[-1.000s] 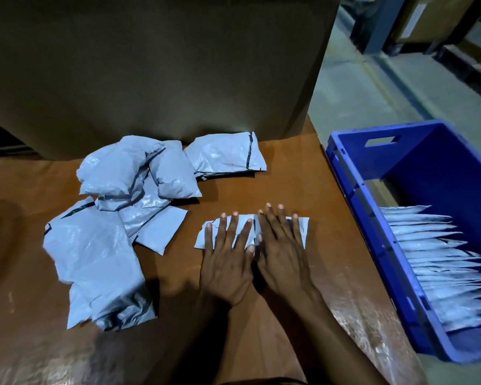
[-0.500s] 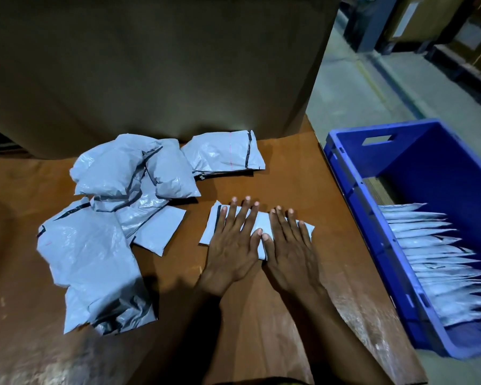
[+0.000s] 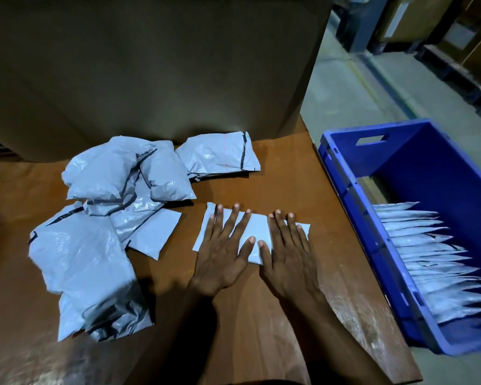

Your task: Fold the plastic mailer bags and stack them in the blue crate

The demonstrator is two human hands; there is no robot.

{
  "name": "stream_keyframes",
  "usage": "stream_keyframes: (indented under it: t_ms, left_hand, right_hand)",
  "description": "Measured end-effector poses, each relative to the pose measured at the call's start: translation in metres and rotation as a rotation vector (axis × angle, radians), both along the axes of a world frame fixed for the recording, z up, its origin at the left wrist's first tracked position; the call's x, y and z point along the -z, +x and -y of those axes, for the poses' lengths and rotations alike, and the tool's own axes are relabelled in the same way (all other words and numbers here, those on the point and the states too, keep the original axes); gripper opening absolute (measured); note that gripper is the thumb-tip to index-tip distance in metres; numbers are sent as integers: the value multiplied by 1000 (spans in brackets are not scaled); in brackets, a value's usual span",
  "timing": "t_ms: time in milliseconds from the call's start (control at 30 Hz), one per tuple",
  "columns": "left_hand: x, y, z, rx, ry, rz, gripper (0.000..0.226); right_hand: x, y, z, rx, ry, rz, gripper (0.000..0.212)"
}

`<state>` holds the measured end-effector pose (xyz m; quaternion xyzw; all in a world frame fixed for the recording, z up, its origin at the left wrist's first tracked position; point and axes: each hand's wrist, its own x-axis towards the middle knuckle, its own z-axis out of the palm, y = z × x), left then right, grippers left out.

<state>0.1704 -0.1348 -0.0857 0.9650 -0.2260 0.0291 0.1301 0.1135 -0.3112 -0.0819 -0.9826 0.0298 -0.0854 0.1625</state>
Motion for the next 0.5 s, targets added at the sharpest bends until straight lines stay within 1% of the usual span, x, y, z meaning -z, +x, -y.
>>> stream_keyframes:
  t_ms: [133,233,300,333,400,433,500]
  left_hand:
    - [1,4,-11,-31,-30,-36,68]
    - [1,11,-32,-160,-24,-20,65]
    - [-3,12,-45,-249,-95,0,61]
    - [-8,11,-47,-254,-140,6,58]
    - [-14,8,-43,-148,-188,53,55]
    - [-14,8,-39,-80,-193,66,54]
    - [-9,13,-34,-9,-202,10,56]
  right_hand:
    - [-4,1,0,8,29,-46,70]
    - [-9,-1,2,0,66,-75,74]
    - [-18,1,0,-5,85,-98,74]
    - [-23,5,-4,-19,70,-76,72]
    - [-29,18,-18,-86,32,15,64]
    - [-29,26,-28,-122,34,28,62]
    - [-23,40,-43,-145,47,-13,60]
